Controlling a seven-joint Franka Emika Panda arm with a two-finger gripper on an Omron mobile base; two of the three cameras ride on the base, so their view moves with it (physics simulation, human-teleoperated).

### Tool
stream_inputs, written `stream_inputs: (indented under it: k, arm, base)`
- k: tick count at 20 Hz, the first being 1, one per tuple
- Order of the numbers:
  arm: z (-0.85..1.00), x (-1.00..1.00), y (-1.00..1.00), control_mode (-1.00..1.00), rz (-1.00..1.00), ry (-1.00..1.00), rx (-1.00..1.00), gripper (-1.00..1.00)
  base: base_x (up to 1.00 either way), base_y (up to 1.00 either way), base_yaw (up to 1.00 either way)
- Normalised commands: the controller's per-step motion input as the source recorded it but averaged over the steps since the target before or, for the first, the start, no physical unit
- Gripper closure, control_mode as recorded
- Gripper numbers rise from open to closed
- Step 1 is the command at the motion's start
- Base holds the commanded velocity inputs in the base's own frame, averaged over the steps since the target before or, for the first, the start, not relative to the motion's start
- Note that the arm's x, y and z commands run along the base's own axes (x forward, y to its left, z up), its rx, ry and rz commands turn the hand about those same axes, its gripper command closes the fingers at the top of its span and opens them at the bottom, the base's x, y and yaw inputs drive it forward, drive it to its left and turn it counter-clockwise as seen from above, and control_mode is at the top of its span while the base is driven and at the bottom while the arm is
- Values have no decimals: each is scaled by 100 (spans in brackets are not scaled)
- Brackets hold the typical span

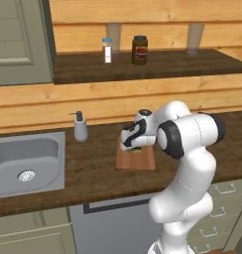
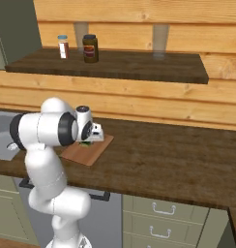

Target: Pick up the sponge from the counter and clean the cutting board by briefly scrubbing or pressing down on the cutting board. Once finished, release the sponge.

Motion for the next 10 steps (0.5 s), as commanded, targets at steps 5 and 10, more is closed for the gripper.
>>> stream_inputs:
  k: [5,10]
  arm:
    - [-1,46,-38,-100,-1,1,0,100]
    - [-16,-40,-11,-100,0,0,-2,100]
  base:
    - [0,0,0]
    - [0,0,0]
